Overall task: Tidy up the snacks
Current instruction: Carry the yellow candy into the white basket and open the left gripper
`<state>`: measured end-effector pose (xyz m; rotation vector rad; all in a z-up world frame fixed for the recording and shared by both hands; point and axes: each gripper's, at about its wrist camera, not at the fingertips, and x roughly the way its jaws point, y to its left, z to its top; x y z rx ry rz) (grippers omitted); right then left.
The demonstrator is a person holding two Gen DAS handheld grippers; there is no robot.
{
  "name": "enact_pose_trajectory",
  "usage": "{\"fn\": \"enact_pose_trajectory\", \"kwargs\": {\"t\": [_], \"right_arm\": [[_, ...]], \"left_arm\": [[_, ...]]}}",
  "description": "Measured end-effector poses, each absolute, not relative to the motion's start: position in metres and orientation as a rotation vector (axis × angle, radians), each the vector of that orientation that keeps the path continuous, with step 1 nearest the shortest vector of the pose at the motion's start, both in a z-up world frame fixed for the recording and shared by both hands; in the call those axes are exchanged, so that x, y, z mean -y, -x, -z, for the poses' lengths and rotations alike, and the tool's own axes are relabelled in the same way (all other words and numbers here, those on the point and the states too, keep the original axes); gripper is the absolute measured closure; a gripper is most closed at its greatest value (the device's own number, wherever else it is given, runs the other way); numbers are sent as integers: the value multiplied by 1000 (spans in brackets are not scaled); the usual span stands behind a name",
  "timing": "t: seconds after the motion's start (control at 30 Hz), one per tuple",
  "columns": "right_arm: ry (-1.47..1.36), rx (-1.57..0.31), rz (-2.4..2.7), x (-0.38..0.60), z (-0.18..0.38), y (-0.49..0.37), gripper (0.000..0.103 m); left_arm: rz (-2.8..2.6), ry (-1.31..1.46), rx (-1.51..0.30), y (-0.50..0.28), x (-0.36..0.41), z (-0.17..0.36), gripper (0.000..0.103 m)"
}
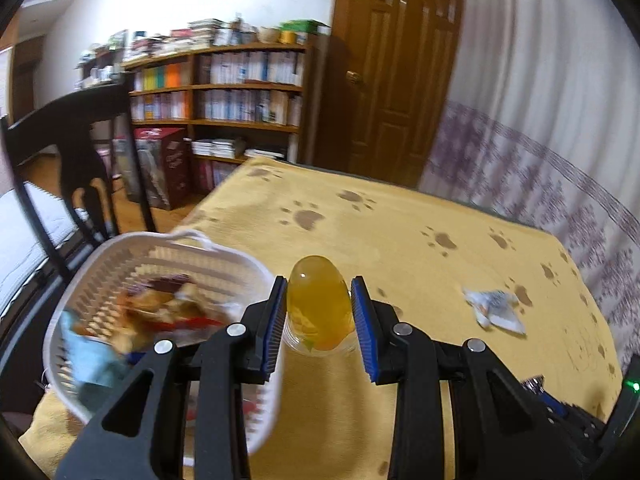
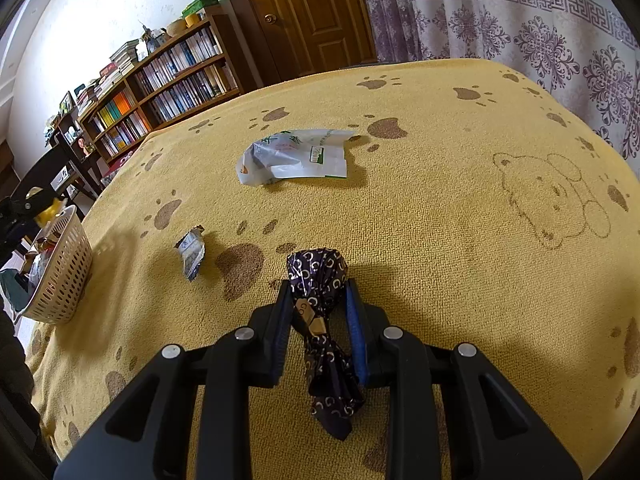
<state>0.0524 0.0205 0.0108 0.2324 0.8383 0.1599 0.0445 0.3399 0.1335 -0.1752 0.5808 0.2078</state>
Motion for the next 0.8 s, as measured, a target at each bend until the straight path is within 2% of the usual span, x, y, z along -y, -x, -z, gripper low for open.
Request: {"fn": "enact_pose_trajectory", "kwargs": {"t": [0.17,0.23,0.3,0.43,0.5,0.7,0.8], "right_arm": [[-232,-838,-160,-21,-11,-52,77],[-232,-838,-160,-21,-11,-52,77],[-232,-838,-160,-21,-11,-52,77],[-232,-838,-160,-21,-11,-52,77],[-232,-838,-160,-21,-11,-52,77],[-232,-838,-160,-21,-11,-52,77],[-232,-838,-160,-21,-11,-52,77]], "left_arm": [[-294,180,-534,-38,-361,-143,69],[-334,180,-519,-36,-370,-146,64],[-363,183,-508,-33,-379,-150,48],[-410,200,-484,-29,-390,-155,43],[-420,203,-476,-28,-392,-156,35],[-422,176,-481,-28,-387,-154,27],[-439,132,-483,-30,-380,-151,26]]}}
